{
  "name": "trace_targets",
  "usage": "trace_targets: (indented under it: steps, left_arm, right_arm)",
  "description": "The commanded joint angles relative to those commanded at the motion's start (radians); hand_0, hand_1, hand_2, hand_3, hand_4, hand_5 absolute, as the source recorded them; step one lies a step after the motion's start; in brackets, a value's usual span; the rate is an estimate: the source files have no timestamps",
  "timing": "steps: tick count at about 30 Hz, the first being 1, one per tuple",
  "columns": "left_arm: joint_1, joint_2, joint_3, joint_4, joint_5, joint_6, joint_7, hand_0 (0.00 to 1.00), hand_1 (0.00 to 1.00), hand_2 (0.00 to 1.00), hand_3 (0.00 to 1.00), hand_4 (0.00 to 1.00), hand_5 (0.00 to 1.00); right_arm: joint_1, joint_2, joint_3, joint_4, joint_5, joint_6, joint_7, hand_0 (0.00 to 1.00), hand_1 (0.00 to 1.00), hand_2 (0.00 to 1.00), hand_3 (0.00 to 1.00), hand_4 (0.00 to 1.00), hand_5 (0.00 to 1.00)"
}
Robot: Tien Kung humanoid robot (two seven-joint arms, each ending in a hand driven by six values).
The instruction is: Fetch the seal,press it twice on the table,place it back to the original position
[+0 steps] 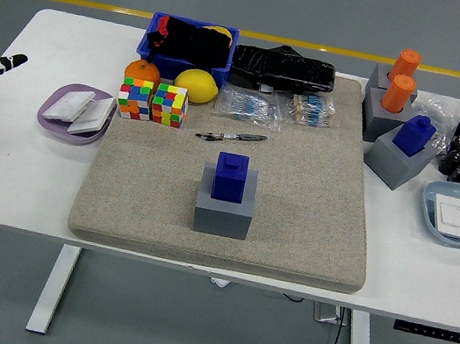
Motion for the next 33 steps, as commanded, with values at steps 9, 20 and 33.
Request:
trace_targets:
  steps: [9,20,33]
  left_arm:
    - [0.001,0.003,-0.001,-0.007,0.004,0.001,0.004,0.831,0.852,0.823,0.879,0.971,0.119]
    - [0.004,0.005,0.007,-0.009,0.004,0.001,0.007,0.831,0.849,0.820,0.878,0.968,0.118]
    - [0.000,0.003,0.027,-0.009,-0.004,0.000,0.010,0.830,0.847,0.820,0.878,0.965,0.116]
  right_arm:
    - [0.002,-0.002,0.001,0.000,0.002,0.001,-0.002,0.789,0.684,0.662,0.615,0.802,0.458]
    - [0.002,-0.006,0.019,-0.011,-0.022,-0.002,0.001,0.788,0.684,0.661,0.615,0.799,0.456]
    - [0.000,-0.010,0.004,-0.010,-0.013,-0.002,0.001,0.787,0.684,0.661,0.613,0.797,0.456]
